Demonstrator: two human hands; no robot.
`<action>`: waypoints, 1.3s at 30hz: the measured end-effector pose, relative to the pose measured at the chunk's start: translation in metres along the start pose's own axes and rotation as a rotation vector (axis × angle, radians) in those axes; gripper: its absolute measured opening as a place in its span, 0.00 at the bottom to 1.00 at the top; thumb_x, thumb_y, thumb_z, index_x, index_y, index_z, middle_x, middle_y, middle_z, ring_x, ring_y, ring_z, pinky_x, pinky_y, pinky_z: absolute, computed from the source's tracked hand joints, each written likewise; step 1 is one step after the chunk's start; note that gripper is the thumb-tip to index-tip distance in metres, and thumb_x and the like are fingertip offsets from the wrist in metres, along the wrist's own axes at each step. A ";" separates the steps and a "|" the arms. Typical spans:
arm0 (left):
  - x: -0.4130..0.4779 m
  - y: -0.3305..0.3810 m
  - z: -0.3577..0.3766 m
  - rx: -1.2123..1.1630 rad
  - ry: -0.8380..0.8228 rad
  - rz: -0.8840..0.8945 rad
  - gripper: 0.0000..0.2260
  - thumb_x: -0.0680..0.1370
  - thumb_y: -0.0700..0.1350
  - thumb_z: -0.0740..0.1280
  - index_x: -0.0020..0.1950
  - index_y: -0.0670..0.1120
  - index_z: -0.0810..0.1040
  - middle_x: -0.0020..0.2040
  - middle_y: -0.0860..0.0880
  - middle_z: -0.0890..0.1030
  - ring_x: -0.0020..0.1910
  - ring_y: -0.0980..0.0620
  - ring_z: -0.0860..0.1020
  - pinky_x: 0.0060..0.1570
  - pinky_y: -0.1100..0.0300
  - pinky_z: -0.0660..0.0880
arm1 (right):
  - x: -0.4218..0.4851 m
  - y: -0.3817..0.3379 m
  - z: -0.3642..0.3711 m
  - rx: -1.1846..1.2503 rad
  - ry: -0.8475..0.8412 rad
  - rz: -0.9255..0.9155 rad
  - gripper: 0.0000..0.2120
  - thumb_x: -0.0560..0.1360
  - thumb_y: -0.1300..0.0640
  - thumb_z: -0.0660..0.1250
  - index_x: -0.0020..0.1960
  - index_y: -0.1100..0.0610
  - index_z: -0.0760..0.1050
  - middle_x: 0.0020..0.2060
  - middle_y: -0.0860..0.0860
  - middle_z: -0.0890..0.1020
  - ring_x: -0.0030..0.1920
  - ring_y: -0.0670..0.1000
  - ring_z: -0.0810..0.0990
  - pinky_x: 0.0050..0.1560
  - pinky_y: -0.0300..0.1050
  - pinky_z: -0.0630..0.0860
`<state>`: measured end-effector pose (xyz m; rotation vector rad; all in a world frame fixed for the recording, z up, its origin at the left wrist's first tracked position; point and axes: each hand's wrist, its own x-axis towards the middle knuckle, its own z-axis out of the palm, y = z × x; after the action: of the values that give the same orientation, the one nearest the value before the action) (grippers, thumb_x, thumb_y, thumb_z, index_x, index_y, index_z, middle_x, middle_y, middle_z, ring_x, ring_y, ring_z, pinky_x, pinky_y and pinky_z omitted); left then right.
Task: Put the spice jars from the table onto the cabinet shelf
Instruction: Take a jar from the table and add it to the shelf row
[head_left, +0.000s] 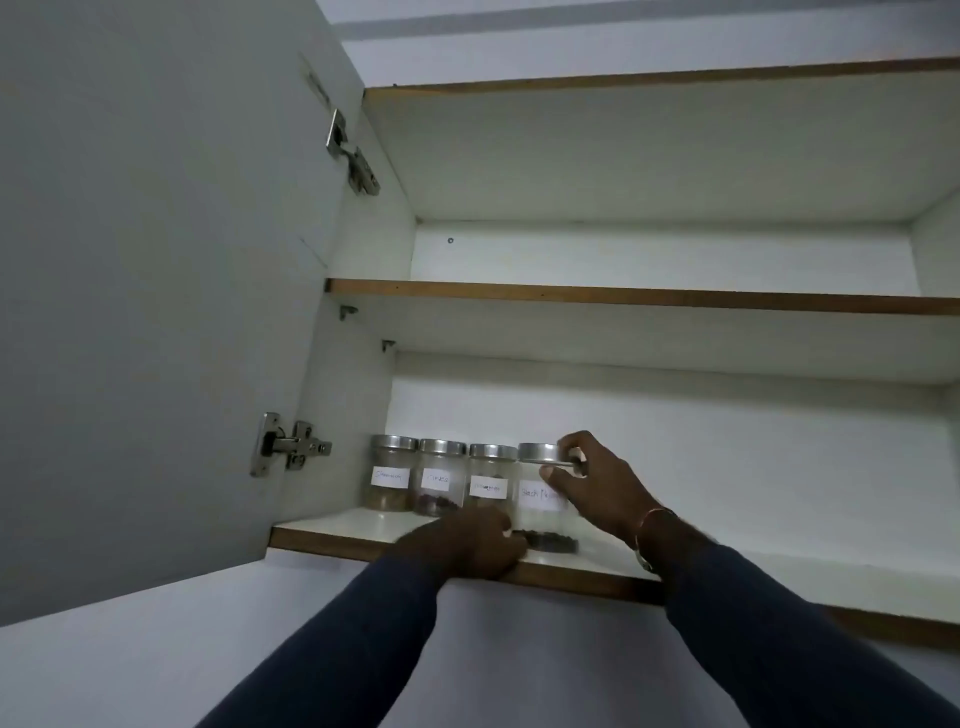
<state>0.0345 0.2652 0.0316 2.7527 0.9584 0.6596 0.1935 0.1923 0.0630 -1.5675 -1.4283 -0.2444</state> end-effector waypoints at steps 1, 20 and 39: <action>0.004 0.002 0.000 0.038 -0.095 -0.015 0.21 0.80 0.54 0.55 0.65 0.43 0.74 0.66 0.42 0.75 0.62 0.43 0.74 0.60 0.52 0.70 | 0.010 0.006 0.003 -0.036 -0.007 0.021 0.13 0.76 0.49 0.68 0.57 0.50 0.70 0.56 0.51 0.77 0.53 0.52 0.77 0.49 0.44 0.73; 0.043 -0.003 0.014 0.113 -0.187 0.150 0.14 0.83 0.40 0.52 0.64 0.37 0.71 0.65 0.37 0.73 0.63 0.41 0.72 0.61 0.54 0.66 | 0.110 0.049 0.042 -0.559 -0.142 0.197 0.19 0.80 0.50 0.60 0.66 0.59 0.64 0.57 0.60 0.78 0.53 0.58 0.78 0.52 0.50 0.74; -0.060 0.014 0.081 0.053 0.800 0.292 0.09 0.77 0.45 0.61 0.45 0.45 0.79 0.44 0.48 0.82 0.46 0.47 0.79 0.47 0.55 0.68 | -0.123 -0.003 -0.010 -0.579 -0.188 -0.345 0.15 0.79 0.48 0.58 0.56 0.56 0.76 0.57 0.54 0.80 0.58 0.57 0.78 0.53 0.48 0.72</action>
<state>0.0377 0.2170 -0.0581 2.6977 0.6644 1.8910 0.1594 0.1042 -0.0157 -1.8209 -1.8879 -0.7903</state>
